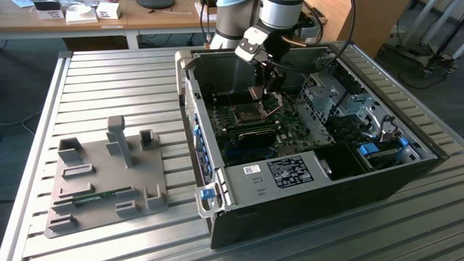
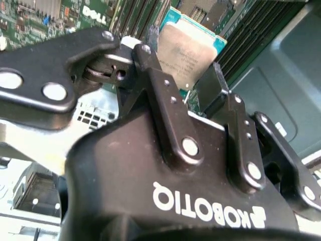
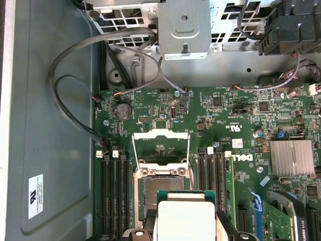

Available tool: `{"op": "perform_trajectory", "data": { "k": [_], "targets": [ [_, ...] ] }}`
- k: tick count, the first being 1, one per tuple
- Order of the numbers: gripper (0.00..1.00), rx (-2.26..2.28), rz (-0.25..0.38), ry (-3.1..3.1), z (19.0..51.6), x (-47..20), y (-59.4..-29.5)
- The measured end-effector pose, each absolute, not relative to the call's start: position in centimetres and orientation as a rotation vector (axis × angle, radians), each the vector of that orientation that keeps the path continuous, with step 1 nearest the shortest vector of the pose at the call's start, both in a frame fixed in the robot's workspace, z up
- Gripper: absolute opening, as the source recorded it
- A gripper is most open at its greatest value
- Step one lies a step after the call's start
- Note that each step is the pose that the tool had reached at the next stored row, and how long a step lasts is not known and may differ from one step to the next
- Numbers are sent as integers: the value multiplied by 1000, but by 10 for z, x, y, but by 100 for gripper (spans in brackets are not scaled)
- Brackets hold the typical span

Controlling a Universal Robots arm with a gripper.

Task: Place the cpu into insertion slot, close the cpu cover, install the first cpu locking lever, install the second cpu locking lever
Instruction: 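Place the cpu into insertion slot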

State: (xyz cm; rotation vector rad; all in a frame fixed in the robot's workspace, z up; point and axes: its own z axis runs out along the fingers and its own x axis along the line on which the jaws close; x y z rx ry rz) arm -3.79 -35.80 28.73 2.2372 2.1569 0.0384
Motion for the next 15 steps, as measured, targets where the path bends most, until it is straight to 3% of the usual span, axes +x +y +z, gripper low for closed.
{"op": "perform_trajectory", "data": {
  "k": [15],
  "targets": [
    [54, 2237, 38, 2157, 285, -38, -358]
  ]
}}
